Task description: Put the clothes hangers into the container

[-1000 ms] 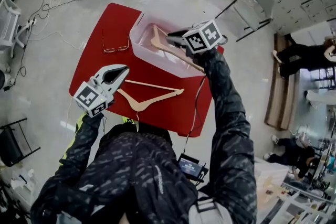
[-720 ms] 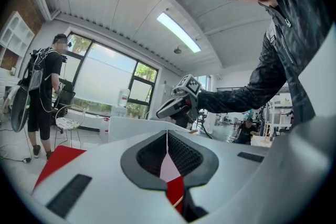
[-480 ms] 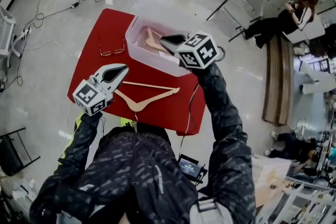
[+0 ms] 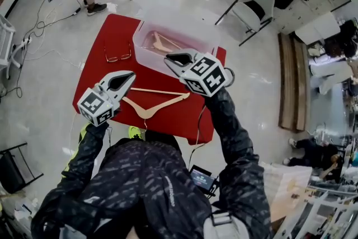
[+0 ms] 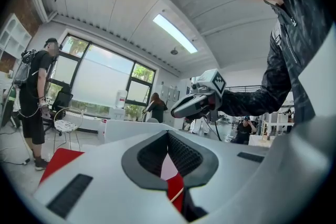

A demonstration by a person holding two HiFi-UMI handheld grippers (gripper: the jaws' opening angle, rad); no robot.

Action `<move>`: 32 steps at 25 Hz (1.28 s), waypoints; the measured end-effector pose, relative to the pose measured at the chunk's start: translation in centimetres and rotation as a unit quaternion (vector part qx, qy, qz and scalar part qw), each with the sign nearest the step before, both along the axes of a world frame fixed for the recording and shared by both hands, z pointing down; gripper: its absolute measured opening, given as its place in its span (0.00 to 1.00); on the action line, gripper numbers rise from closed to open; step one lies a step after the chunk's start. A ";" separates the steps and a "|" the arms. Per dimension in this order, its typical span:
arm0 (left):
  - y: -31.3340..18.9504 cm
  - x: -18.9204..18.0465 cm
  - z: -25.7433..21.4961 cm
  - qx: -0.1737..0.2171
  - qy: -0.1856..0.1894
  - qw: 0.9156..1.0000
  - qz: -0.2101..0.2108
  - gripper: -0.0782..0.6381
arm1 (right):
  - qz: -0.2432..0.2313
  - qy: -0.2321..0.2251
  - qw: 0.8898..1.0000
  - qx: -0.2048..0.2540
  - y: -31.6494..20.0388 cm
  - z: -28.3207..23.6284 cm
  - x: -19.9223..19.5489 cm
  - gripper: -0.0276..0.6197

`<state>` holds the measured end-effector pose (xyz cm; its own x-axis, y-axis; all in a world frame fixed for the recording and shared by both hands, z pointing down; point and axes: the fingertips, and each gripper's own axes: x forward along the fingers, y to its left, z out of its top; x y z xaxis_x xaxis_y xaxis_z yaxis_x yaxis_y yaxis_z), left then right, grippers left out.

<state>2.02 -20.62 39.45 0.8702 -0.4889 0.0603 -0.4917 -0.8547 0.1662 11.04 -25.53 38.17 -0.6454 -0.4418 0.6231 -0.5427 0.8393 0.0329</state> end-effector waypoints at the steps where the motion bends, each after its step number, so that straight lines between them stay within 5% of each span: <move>1: 0.3 -0.1 -0.1 0.002 -0.001 1.000 0.002 0.12 | 0.000 -0.002 1.000 0.000 0.6 0.0 -0.4 0.10; 24: 5.9 -1.0 0.5 -0.009 -0.003 1.000 -0.012 0.12 | -0.008 -0.042 0.999 0.006 11.4 3.1 -5.7 0.10; 32: 8.2 -1.4 1.7 -0.025 0.025 0.999 -0.012 0.12 | 0.002 -0.061 0.998 0.000 13.1 4.8 -6.9 0.10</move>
<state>0.59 -12.38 41.14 0.8609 -0.5070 0.0424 -0.5020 -0.8329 0.2331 4.12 -12.42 42.94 -0.7148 -0.4441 0.5402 -0.5461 0.8370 -0.0345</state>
